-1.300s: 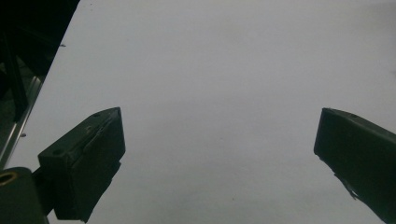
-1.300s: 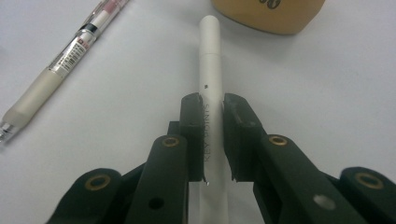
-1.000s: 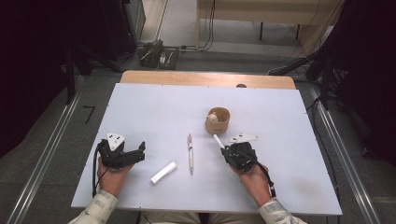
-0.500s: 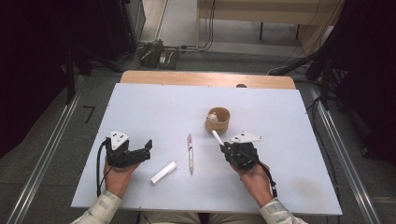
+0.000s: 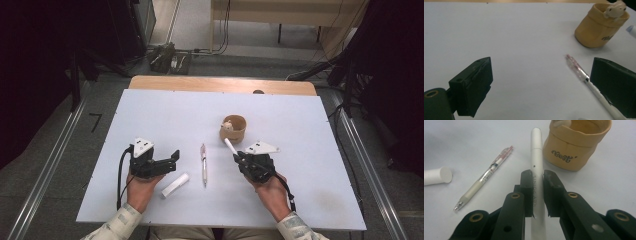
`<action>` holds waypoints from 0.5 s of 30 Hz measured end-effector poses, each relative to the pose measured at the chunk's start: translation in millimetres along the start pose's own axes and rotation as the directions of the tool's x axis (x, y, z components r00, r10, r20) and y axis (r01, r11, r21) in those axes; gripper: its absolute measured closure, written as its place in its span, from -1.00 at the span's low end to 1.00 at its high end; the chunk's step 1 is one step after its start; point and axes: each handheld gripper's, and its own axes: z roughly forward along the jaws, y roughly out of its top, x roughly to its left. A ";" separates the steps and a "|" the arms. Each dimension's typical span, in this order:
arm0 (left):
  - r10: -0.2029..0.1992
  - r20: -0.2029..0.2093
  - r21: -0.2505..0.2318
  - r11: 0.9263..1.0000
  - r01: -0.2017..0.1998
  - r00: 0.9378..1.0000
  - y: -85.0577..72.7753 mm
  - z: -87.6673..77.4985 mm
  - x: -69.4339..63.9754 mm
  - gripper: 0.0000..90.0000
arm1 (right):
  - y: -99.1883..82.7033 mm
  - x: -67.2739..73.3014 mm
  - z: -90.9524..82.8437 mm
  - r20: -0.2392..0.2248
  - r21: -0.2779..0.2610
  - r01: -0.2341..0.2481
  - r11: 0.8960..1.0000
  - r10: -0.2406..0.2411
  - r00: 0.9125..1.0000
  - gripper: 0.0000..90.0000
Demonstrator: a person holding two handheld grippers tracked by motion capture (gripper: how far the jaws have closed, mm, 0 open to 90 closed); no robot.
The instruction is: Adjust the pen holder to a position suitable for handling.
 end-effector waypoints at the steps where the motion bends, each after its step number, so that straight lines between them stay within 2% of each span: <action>1: 0.001 0.005 0.001 1.000 -0.001 1.000 0.8 2.0 -3.0 -0.86 | 0.1 0.0 -0.3 -0.001 -0.001 0.001 1.000 -0.001 1.000 0.69; 6: -0.017 0.053 0.010 1.000 0.016 0.998 4.3 11.0 -16.0 -0.85 | -0.1 -1.0 -1.0 -0.002 -0.010 0.006 1.000 -0.006 1.000 0.69; 8: -0.034 0.078 0.013 0.999 0.034 0.996 6.2 14.8 -21.7 -0.84 | 0.1 -1.3 -1.9 -0.002 -0.018 0.007 1.000 -0.007 1.000 0.69; 12: -0.035 0.107 0.015 0.999 0.034 0.994 9.5 20.9 -32.3 -0.83 | 0.3 -1.3 -2.4 -0.004 -0.024 0.008 1.000 -0.008 1.000 0.69; 15: -0.048 0.137 0.015 0.999 0.046 0.989 11.7 25.7 -39.9 -0.80 | 0.4 -1.9 -2.9 -0.003 -0.028 0.013 1.000 -0.013 1.000 0.69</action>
